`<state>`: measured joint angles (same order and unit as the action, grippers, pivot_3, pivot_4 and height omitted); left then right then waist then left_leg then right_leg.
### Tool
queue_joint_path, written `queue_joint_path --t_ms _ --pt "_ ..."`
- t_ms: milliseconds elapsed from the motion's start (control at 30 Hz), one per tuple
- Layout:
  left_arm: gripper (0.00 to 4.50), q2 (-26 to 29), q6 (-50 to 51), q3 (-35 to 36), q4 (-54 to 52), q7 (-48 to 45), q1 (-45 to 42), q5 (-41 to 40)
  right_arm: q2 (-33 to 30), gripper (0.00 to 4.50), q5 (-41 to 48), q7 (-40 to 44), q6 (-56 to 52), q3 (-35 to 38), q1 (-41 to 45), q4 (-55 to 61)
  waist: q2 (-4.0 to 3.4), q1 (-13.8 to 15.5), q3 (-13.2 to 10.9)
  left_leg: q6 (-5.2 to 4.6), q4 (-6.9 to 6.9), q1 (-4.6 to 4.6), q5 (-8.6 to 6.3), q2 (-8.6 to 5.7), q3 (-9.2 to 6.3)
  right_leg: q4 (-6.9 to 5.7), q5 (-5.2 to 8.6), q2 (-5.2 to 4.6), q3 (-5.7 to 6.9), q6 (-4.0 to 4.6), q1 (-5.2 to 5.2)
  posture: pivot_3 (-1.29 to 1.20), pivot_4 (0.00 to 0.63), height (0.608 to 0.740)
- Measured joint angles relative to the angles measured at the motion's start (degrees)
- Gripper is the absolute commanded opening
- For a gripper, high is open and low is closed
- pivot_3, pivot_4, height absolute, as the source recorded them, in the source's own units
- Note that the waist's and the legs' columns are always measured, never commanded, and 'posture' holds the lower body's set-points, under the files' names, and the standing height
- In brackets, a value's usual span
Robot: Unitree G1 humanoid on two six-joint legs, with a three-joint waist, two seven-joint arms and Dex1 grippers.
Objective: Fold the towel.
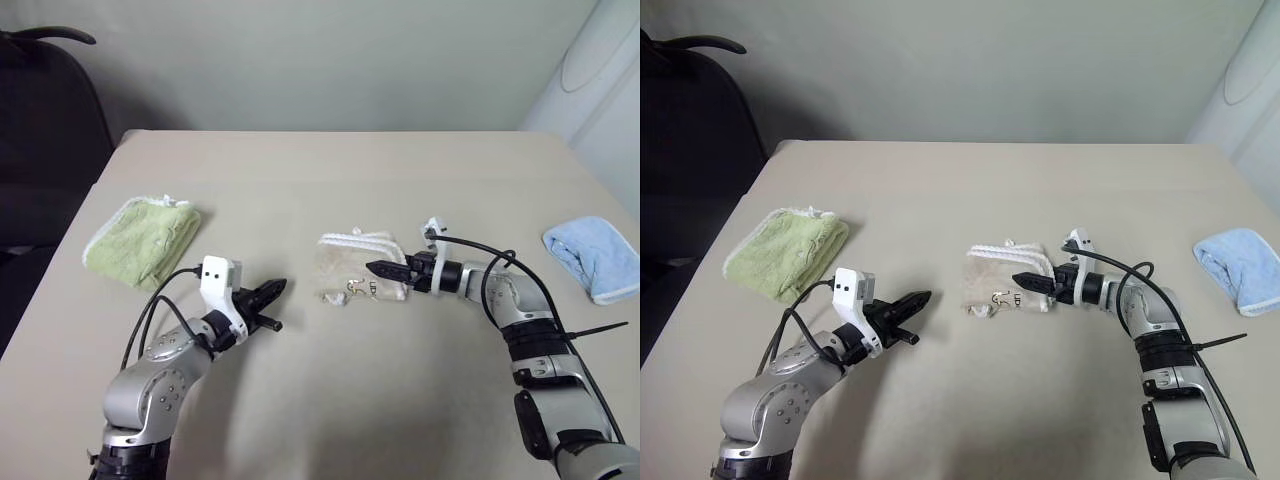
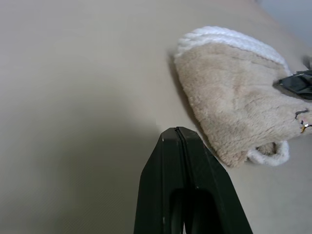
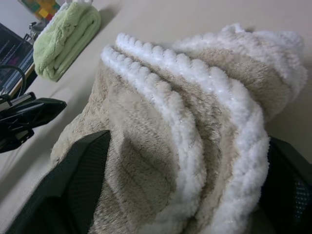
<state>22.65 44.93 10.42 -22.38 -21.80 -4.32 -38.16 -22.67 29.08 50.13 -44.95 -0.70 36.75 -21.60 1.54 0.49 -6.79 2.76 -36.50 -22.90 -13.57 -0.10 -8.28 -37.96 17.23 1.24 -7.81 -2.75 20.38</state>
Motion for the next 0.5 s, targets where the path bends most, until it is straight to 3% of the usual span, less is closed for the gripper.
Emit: queue_joint_path --t_ms 300,333,500 --pt "0.00 -0.28 0.00 -0.43 -0.03 0.95 0.39 0.58 0.07 0.22 1.78 -0.34 -1.98 3.85 -3.16 3.40 0.00 0.07 0.00 0.01 0.00 -0.01 0.01 -0.02 -0.02 0.01 0.00 0.00 0.03 0.00 -0.02 0.00 0.150 0.740" --pt "0.00 -0.28 0.01 -0.67 -0.02 0.95 0.38 0.98 0.07 0.03 2.35 -0.58 -2.50 4.37 -3.91 4.50 0.00 0.09 0.00 0.01 -0.01 -0.01 0.01 -0.02 -0.03 0.02 0.00 0.00 0.03 0.00 -0.03 0.00 0.150 0.740" --pt "0.00 -0.92 0.01 -1.95 0.11 0.92 -1.09 1.21 1.23 0.03 5.89 -4.40 -3.38 9.87 -6.44 9.45 0.00 0.15 0.00 0.01 -0.03 -0.02 0.00 -0.04 -0.02 0.02 0.00 0.00 0.02 0.00 -0.03 0.00 0.150 0.740"
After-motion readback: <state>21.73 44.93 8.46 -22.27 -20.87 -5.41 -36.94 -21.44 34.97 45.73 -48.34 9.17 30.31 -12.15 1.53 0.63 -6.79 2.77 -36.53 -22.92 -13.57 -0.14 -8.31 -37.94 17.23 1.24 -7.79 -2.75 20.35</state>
